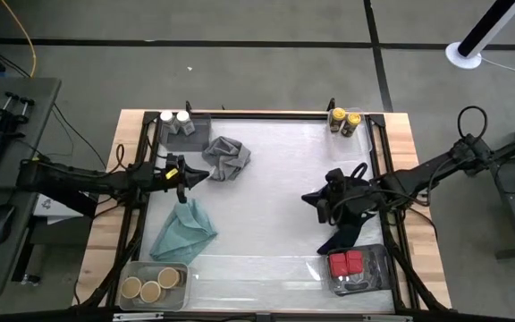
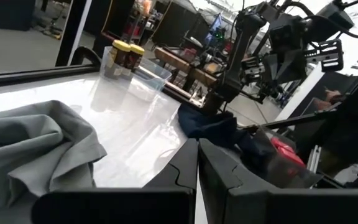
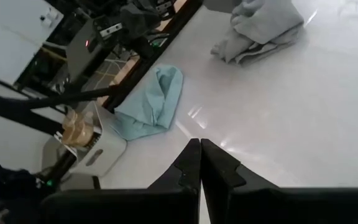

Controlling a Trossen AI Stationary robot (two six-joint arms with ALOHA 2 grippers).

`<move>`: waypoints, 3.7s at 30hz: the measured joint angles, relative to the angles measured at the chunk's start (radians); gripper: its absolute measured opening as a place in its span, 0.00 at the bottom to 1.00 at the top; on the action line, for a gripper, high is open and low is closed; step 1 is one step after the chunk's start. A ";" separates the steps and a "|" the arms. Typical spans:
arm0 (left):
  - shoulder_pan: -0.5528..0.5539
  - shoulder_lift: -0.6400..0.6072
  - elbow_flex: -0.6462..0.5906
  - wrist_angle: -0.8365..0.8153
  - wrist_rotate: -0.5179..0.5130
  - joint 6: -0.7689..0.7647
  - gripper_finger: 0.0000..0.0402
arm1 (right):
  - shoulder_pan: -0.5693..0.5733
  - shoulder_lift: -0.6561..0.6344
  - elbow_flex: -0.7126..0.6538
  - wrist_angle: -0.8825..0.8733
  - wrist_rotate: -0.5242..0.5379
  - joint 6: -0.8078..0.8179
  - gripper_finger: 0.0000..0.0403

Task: Sort spices by type
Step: Return to Home Position

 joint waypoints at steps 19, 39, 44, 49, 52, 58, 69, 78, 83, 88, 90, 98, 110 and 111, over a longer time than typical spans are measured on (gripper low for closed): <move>0.000 0.000 0.000 -0.016 -0.003 0.007 0.00 | -0.515 -0.409 -0.412 0.310 -0.557 -0.575 0.00; -0.001 0.001 0.000 -0.016 -0.003 0.007 0.00 | -0.543 -0.681 -0.797 0.756 -0.611 -0.501 0.00; -0.001 -0.002 0.000 -0.017 -0.003 0.007 0.00 | -0.469 -0.680 -0.795 0.720 -0.571 -0.617 0.00; -0.001 -0.036 0.001 -0.035 -0.002 0.007 0.00 | -0.463 -0.680 -0.794 0.587 -0.533 -0.687 0.00; -0.001 -0.084 0.001 -0.093 -0.003 0.007 0.00 | -0.463 -0.680 -0.794 0.506 -0.534 -0.671 0.00; -0.001 -0.203 0.001 -0.368 -0.003 0.007 0.00 | -0.463 -0.680 -0.794 0.369 -0.534 -0.624 0.00; 0.002 -0.369 0.002 -0.537 0.027 0.007 0.00 | -0.462 -0.798 -0.793 0.262 -0.533 -0.620 0.00; 0.002 -0.491 0.002 -0.537 0.027 0.007 0.00 | -0.462 -1.040 -0.793 0.265 -0.533 -0.620 0.00; 0.002 -0.580 0.000 -0.532 0.027 0.007 0.00 | -0.462 -1.078 -0.792 0.298 -0.534 -0.620 0.00; 0.002 -0.589 -0.001 -0.531 0.028 0.007 0.00 | -0.462 -1.078 -0.792 0.292 -0.534 -0.620 0.00; 0.001 -0.589 -0.001 -0.531 0.028 0.007 0.00 | -0.462 -1.078 -0.792 0.283 -0.534 -0.620 0.00; -0.002 -0.589 -0.001 -0.530 0.029 0.007 0.00 | -0.463 -1.076 -0.793 0.268 -0.534 -0.620 0.00; -0.002 -0.584 -0.001 -0.530 0.028 0.007 0.00 | -0.463 -1.072 -0.793 0.266 -0.534 -0.620 0.00; -0.002 -0.584 -0.001 -0.530 0.028 0.007 0.00 | -0.463 -1.072 -0.793 0.267 -0.534 -0.620 0.00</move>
